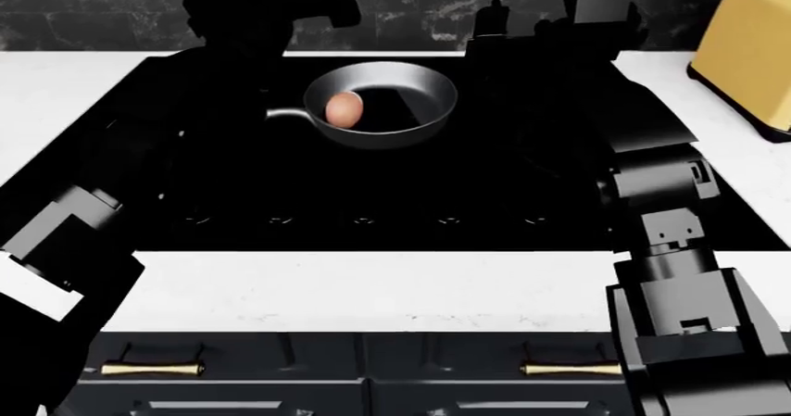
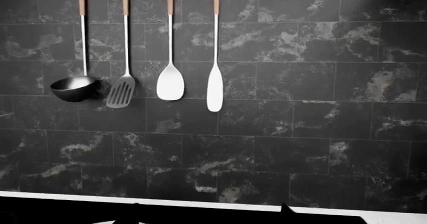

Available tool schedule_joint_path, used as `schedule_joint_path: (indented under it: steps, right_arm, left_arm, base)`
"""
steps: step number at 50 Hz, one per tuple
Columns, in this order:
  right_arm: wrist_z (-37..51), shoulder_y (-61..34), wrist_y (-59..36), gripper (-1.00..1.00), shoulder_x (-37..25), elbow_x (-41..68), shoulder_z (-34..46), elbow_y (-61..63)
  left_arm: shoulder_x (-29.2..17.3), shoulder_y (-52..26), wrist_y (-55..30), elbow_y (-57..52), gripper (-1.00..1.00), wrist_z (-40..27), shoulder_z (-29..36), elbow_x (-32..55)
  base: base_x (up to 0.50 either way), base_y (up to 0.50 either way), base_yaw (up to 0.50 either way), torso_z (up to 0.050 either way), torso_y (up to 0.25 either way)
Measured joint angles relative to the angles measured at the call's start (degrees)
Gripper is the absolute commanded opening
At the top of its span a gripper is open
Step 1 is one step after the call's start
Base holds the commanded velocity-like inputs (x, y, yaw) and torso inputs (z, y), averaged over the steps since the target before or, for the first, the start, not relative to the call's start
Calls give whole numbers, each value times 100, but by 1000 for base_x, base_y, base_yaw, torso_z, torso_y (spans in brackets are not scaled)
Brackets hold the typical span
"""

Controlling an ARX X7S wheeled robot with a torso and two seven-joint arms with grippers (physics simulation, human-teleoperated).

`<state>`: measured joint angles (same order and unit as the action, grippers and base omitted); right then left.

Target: Pick the egg from the pan and place it in the bowl.

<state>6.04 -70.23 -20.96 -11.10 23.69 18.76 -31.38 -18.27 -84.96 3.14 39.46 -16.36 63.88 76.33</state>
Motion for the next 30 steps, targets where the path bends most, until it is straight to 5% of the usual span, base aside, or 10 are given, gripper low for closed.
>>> schedule_joint_path:
  steps: [30]
  right_arm:
    - [52, 27, -9, 100, -26, 69, 22, 59]
  left_arm:
    - [14, -25, -13, -9, 100, 23, -29, -26]
  base:
    - [149, 0, 0, 0, 0]
